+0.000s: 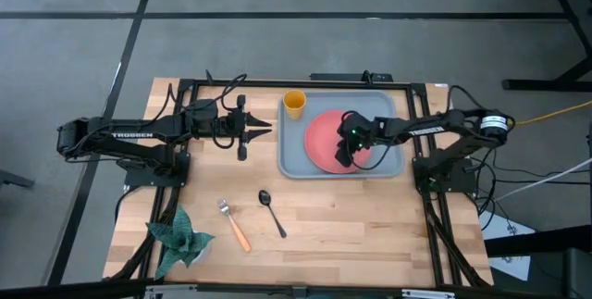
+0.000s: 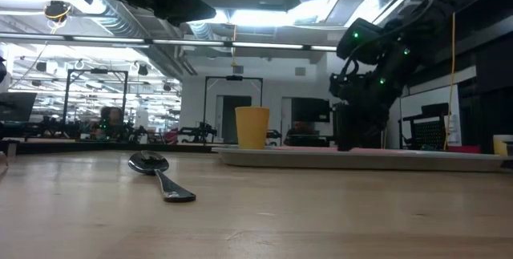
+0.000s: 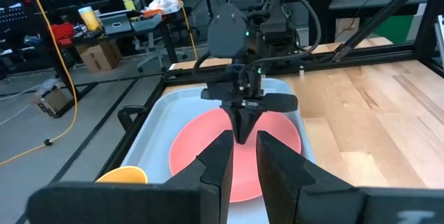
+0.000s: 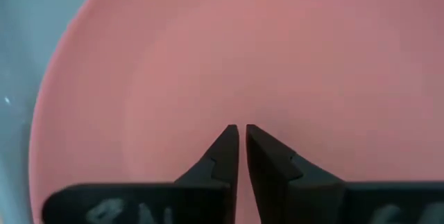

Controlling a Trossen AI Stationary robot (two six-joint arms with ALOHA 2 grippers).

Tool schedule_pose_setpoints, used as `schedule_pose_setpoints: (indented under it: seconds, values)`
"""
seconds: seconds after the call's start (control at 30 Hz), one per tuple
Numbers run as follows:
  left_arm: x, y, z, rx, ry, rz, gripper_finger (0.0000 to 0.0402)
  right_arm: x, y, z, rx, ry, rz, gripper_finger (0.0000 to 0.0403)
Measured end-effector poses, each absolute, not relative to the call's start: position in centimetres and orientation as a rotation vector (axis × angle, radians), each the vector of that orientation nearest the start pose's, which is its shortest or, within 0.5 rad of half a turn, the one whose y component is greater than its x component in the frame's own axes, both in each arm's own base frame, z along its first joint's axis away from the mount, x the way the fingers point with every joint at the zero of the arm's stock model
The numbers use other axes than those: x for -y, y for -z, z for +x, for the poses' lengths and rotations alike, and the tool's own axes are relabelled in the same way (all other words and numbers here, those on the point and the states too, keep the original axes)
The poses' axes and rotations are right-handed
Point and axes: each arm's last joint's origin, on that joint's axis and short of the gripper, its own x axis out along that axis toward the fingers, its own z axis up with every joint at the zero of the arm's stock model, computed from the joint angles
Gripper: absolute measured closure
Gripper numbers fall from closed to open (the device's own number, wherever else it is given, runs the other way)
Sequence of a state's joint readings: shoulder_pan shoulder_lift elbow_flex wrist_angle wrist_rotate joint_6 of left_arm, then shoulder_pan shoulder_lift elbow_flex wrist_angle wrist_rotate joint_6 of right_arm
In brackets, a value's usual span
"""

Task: Pick and place plate/cup/fork/spoon on tray
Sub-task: Put the pink plate on the gray tray to the right of the yellow cup

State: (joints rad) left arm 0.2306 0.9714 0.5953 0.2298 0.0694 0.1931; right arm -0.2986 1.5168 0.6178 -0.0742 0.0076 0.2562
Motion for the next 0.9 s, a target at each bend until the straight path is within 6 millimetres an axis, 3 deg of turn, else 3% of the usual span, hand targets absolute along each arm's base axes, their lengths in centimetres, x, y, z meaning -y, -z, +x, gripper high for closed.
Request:
schedule_pose_setpoints:
  seconds: [0.37, 0.57, 0.9]
  values:
    - [-4.8, -27.3, 21.1, -0.16, -0.148, 0.17, 0.0343, 8.3, -12.1, 25.0, -0.959, 0.431, 0.389, 0.0368]
    - [-4.8, -27.3, 21.1, -0.16, -0.148, 0.169, 0.0343, 9.5, -12.2, 24.6, -0.952, 0.563, 0.351, 0.0368]
    - [-4.8, -27.3, 21.1, -0.16, -0.148, 0.169, 0.0343, 9.9, -12.2, 24.2, -0.971, 0.574, 0.4, 0.0368]
